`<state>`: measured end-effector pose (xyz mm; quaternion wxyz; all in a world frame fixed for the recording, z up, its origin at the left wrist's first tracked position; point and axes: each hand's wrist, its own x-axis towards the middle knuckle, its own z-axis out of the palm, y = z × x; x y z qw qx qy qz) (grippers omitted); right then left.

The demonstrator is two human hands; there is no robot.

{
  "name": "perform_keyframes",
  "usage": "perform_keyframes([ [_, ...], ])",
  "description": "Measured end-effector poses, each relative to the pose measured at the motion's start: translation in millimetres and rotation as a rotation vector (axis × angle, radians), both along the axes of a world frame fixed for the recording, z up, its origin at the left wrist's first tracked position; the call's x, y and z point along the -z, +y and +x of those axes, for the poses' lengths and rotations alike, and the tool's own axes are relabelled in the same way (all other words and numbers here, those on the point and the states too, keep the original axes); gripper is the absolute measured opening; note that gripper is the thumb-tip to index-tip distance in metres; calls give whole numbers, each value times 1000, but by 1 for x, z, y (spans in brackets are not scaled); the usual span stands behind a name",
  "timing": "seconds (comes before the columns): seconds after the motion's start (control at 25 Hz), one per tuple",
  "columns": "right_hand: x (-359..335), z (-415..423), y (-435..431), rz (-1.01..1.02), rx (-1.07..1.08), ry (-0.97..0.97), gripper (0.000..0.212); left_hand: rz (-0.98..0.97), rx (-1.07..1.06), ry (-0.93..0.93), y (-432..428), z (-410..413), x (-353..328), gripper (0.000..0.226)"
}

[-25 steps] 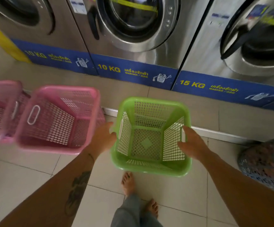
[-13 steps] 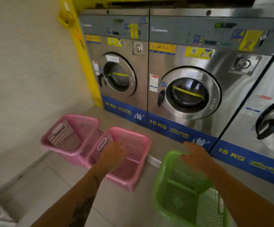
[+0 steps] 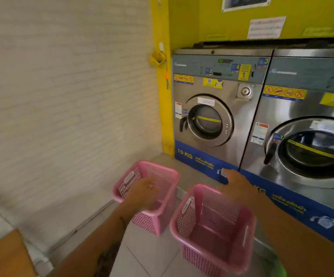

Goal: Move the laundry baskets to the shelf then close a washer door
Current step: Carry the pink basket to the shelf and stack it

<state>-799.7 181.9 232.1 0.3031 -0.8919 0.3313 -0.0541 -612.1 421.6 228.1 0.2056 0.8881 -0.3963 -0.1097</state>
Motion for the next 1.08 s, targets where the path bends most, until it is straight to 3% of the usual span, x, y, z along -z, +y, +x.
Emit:
perform_keyframes([
  [0.08,0,34,15,11,7,37,53,-40,-46,25,13,35,1,22],
  [0.36,27,155,16,71,17,97,47,-2,-90,-7,11,138,22,32],
  [0.68,88,270,-16,135,25,299,67,106,-104,26,-20,255,86,36],
  [1.08,241,408,-59,252,210,436,63,302,-11,62,-77,449,250,79],
])
